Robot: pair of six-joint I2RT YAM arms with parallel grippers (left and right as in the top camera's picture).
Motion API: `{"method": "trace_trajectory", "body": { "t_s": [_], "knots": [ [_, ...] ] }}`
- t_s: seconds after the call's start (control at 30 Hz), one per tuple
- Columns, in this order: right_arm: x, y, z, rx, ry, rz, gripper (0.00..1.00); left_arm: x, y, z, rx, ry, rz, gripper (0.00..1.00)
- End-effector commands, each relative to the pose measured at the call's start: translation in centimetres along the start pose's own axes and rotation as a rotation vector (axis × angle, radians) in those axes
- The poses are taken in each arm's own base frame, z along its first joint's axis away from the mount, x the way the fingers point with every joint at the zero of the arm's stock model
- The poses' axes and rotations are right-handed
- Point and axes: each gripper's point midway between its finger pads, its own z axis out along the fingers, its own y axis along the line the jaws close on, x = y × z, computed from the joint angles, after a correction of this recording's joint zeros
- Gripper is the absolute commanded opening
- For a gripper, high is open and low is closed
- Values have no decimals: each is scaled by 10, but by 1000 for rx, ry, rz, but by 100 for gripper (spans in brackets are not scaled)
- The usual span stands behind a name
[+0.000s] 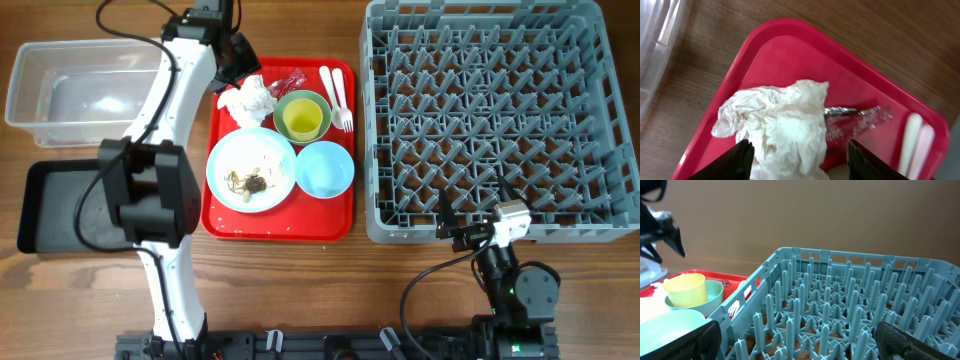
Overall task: Sort waste into correct bins and load items into the dishwasher rack
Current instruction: 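Lower the left gripper onto the white napkin and close it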
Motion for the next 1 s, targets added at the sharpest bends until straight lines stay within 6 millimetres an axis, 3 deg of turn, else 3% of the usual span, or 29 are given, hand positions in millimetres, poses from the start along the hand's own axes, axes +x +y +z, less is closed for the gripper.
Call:
{"method": "trace_trajectory", "body": {
  "t_s": [0.0, 0.27, 0.57, 0.7, 0.97],
  "knots": [
    [-1, -3, 0, 13, -5, 3, 100, -1, 7, 24, -49, -9, -127, 61],
    [-1, -3, 0, 13, -5, 3, 100, 7, 11, 56, -67, 19, -187, 65],
    [-1, -3, 0, 13, -5, 3, 100, 14, 7, 58, -48, 51, -196, 60],
    [-1, -3, 0, 13, -5, 3, 100, 23, 0, 58, -22, 93, -192, 68],
    [-1, -3, 0, 13, -5, 3, 100, 41, -2, 63, -37, 131, -175, 68]
  ]
}}
